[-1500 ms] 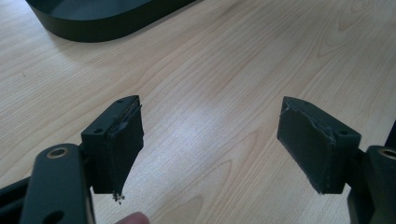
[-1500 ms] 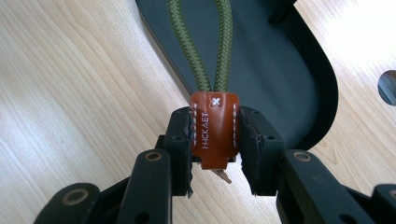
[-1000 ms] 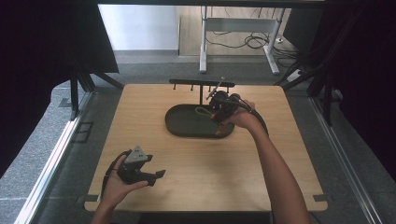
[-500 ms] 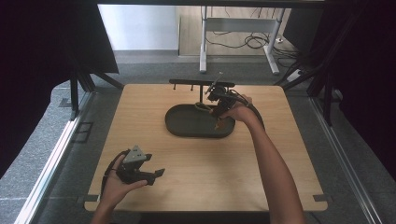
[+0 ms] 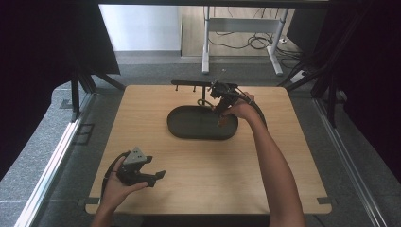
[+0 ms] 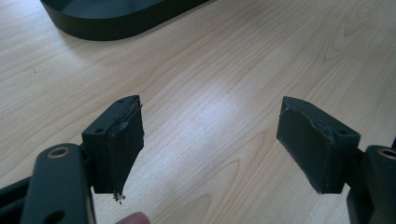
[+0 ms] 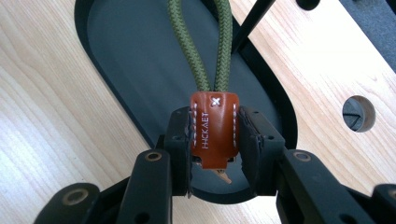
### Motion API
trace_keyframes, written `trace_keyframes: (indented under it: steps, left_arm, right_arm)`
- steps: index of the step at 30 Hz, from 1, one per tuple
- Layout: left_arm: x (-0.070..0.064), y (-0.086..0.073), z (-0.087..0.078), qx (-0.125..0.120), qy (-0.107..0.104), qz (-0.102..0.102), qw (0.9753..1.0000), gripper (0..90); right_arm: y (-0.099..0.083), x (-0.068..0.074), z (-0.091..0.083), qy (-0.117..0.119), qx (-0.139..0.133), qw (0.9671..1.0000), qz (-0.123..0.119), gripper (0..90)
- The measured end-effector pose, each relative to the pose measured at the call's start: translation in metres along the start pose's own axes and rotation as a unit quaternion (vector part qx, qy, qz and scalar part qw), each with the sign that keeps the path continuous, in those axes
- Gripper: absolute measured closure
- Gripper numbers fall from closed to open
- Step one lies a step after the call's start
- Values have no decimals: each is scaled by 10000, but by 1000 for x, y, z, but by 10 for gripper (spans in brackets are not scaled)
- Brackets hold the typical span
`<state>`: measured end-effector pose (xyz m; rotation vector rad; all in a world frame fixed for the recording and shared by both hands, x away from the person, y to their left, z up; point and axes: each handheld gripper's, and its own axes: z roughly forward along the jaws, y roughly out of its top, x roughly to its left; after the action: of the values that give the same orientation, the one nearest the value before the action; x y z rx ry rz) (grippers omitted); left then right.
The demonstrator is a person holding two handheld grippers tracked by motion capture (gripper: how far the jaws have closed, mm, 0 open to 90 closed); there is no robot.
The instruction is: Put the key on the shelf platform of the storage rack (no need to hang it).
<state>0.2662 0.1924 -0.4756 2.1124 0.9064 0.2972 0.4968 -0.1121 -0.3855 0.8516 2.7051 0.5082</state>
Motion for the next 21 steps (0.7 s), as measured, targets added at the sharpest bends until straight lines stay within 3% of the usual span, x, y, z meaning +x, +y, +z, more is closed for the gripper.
trace_keyframes:
  steps: [7, 21]
  left_arm:
    - [0, 0, 1, 17, -9, 3, 10000, 232]
    - [-2, 0, 2, 29, -15, 1, 10000, 232]
  right_arm:
    - [-5, 1, 12, -15, -14, 10000, -46, 668]
    - [-20, -3, 34, 10, 47, 9999, 133, 665]
